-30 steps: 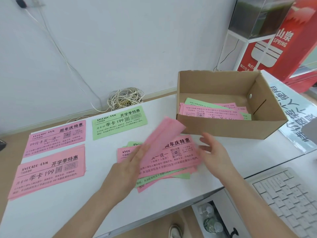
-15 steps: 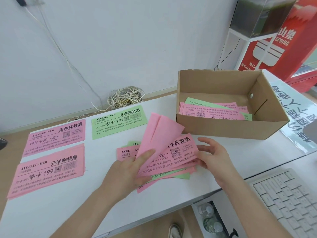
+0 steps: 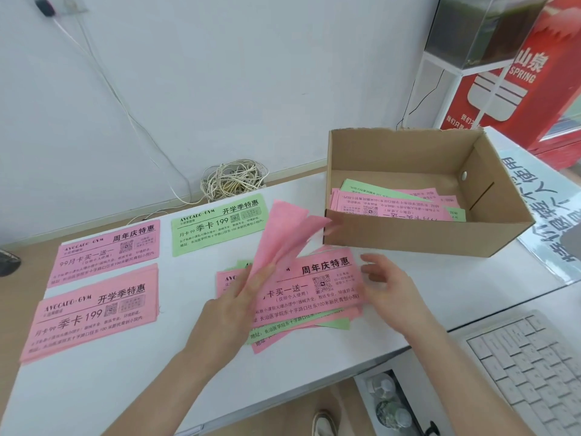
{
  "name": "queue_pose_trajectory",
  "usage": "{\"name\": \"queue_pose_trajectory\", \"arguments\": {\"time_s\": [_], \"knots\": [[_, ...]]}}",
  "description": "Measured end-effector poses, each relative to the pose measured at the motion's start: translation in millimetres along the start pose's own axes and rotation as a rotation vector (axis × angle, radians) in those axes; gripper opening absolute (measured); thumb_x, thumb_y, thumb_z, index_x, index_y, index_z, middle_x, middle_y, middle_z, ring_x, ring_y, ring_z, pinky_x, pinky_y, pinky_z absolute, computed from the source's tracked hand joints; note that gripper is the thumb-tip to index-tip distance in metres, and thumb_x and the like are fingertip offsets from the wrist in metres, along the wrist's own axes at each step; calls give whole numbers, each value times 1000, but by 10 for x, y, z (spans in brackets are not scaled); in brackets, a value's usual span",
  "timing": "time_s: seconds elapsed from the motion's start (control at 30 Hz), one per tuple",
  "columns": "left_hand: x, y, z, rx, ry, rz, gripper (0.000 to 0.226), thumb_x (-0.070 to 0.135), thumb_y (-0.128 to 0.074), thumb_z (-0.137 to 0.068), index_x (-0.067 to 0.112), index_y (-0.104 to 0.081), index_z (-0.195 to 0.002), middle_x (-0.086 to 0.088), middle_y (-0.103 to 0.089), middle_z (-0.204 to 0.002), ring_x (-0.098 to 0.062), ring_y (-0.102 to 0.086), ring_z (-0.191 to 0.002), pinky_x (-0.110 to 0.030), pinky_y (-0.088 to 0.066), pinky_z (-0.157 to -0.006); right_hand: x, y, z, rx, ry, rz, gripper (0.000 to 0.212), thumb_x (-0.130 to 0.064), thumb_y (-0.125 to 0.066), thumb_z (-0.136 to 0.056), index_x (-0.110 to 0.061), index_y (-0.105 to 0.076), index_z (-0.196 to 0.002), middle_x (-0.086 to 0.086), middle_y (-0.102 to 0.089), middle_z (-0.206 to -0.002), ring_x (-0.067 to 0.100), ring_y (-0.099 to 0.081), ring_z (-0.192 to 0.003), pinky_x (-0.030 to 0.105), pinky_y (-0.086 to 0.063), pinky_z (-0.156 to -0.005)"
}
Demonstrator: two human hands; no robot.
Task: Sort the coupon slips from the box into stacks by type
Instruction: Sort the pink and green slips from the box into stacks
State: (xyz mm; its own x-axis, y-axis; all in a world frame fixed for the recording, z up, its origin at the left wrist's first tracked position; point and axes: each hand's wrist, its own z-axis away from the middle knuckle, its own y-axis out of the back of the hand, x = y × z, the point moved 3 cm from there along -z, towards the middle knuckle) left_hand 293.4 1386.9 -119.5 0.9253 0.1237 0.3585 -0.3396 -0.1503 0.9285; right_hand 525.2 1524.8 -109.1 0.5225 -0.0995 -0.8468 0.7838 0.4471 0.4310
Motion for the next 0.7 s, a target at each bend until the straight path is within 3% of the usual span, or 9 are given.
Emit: {"name": "queue_pose_trajectory", "arguments": {"time_s": [0.03,0.1,0.2,0.3,0.37,0.4,0.47,0.53,0.7], "knots": [[-16,5,1,16,-17,16,93,6,-54,-90,61,2,-140,-2,-36,-150,-32,-60,-61,-37,-51,-51,18,-29,15,-37,51,165,49,-5,-60,-85,-21,-52,-130,-6,-64,-116,12,-59,-105,20,-45,-83],[-12,3,-10,10,-59,6,94,4,-56,-89,62,-2,-140,0,-25,-156,-32,-62,-66,-36,-52,-53,33,-83,50,-70,102,267,53,-3,-58,-83,-22,-52,-132,-8,-64,-115,9,-57,-101,18,-43,-80],[21,13,-48,-13,-131,-103,99,0,-66,-79,58,-15,-141,-7,-44,-145,-29,-64,-67,-34,-55,-52,44,-96,92,9,143,366,52,-7,-56,-86,-25,-51,-135,-3,-67,-115,19,-59,-105,28,-46,-83],[29,29,-50,30,-209,-137,66,9,-70,-77,44,-46,-128,-4,-65,-111,-22,-59,-52,-28,-49,-40,11,-76,128,74,189,400,44,-12,-55,-89,-31,-55,-129,-3,-67,-111,19,-60,-103,29,-49,-84],[65,12,-24,42,-252,-180,39,33,-63,-82,38,-53,-120,5,-64,-93,-19,-56,-48,-25,-43,-37,-26,-60,124,100,180,201,37,-8,-57,-88,-35,-63,-112,-15,-69,-103,9,-66,-92,18,-52,-76],[91,-11,-17,22,-263,-211,42,44,-65,-79,36,-54,-118,7,-63,-89,-17,-56,-48,-25,-42,-36,-42,-58,111,92,137,48,36,-5,-59,-87,-37,-65,-103,-16,-70,-99,8,-68,-87,18,-54,-73],[145,-55,-11,-28,-263,-273,60,54,-77,-64,34,-58,-116,9,-63,-84,-14,-56,-49,-25,-40,-35,-42,-76,62,75,46,-147,34,-5,-64,-86,-37,-64,-97,-6,-73,-92,14,-71,-77,34,-59,-72],[188,-51,-15,-32,-255,-327,65,56,-81,-56,33,-61,-114,11,-63,-82,-11,-57,-50,-24,-38,-34,-68,-97,23,62,-6,-250,29,-4,-64,-87,-29,-65,-100,3,-73,-83,20,-71,-71,43,-60,-73],[145,-9,-17,-5,-185,-286,60,48,-69,-72,34,-47,-126,10,-59,-72,-16,-53,-44,-27,-38,-34,-266,-220,-24,-131,-187,-1056,27,8,-56,-89,4,-60,-115,18,-70,-89,20,-68,-69,22,-59,-67]]}}
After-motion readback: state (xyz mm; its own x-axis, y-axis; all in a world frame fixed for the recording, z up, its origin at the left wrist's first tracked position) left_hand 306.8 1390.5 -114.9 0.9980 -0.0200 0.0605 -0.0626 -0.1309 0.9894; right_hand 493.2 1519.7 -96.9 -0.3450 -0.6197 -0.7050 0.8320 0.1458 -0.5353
